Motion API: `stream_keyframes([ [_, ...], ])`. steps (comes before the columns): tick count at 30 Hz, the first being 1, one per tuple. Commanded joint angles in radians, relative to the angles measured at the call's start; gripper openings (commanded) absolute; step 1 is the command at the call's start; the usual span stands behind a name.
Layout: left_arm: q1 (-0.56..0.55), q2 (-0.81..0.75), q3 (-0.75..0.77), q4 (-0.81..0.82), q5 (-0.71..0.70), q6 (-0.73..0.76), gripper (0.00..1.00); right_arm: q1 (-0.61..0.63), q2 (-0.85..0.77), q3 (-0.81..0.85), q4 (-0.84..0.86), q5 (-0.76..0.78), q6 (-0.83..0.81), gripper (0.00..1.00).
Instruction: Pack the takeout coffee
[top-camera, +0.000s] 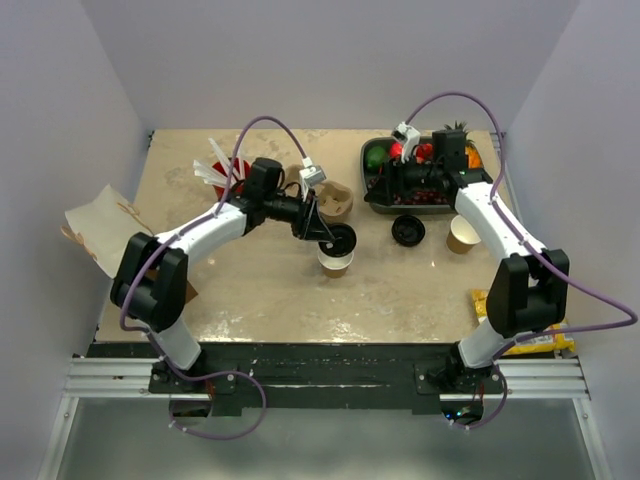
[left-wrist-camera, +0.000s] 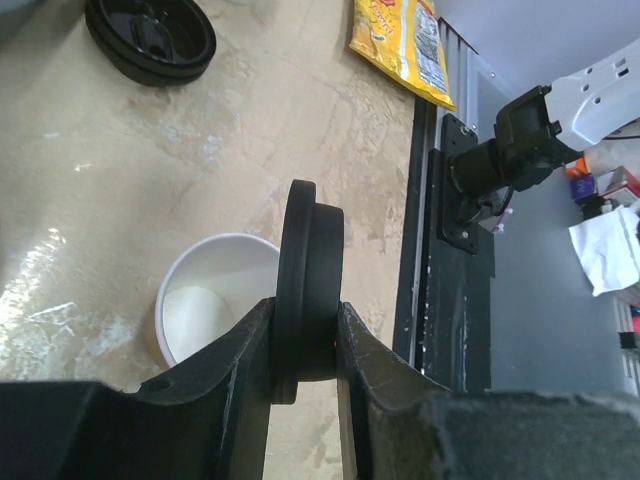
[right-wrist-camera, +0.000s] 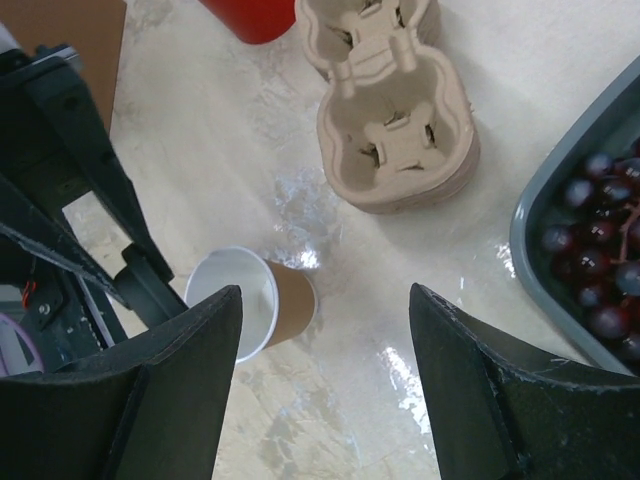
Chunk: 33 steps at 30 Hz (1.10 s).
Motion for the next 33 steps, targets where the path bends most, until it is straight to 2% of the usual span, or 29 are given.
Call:
stream_keyframes([
  [1, 0.010, 0.039, 0.027, 0.011, 0.093, -0.090, 0.20, 0.010, -0.043, -0.037, 0.008, -0.030, 0.007, 0.71],
  [5, 0.028, 0.053, 0.005, 0.043, 0.110, -0.133, 0.20, 0.039, -0.085, -0.072, -0.019, -0.005, -0.022, 0.72],
  [13, 0.049, 0.094, -0.034, 0.099, 0.131, -0.228, 0.18, 0.179, -0.125, -0.144, -0.044, 0.088, -0.088, 0.74],
  [25, 0.072, 0.122, -0.069, 0.154, 0.125, -0.285, 0.23, 0.188, -0.048, -0.149, -0.042, 0.122, -0.065, 0.76],
  [33, 0.074, 0.140, -0.055, 0.143, 0.104, -0.277, 0.38, 0.212, 0.004, -0.126, -0.044, 0.133, -0.040, 0.76],
])
